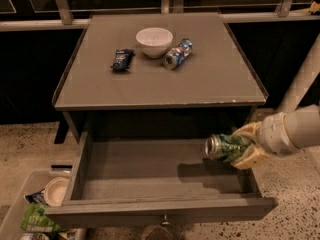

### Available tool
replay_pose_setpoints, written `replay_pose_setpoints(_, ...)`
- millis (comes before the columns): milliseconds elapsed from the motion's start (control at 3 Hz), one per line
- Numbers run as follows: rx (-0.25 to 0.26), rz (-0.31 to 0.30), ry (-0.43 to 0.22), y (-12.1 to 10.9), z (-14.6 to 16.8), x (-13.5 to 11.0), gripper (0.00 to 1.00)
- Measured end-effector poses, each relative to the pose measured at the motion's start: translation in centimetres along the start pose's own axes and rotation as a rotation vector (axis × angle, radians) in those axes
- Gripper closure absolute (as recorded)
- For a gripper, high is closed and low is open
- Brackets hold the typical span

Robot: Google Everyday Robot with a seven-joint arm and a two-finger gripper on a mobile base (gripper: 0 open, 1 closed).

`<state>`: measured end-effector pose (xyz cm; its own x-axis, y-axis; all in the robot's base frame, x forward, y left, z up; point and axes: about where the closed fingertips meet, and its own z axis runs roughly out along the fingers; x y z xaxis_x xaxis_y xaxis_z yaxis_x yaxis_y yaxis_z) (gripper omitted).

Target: Place green can into top drawer

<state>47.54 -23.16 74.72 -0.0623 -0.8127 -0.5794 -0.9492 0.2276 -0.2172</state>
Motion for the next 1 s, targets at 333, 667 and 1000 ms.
replay_pose_setpoints(333,-0.061,0.059,0.022,2.0,7.4,3.8,1.0)
replay_pose_setpoints(667,-0.061,0.059,0.022,2.0,7.3,3.8,1.0)
replay_pose_setpoints(1000,-0.097,0.037,0.087,1.7,9.7,3.9,1.0)
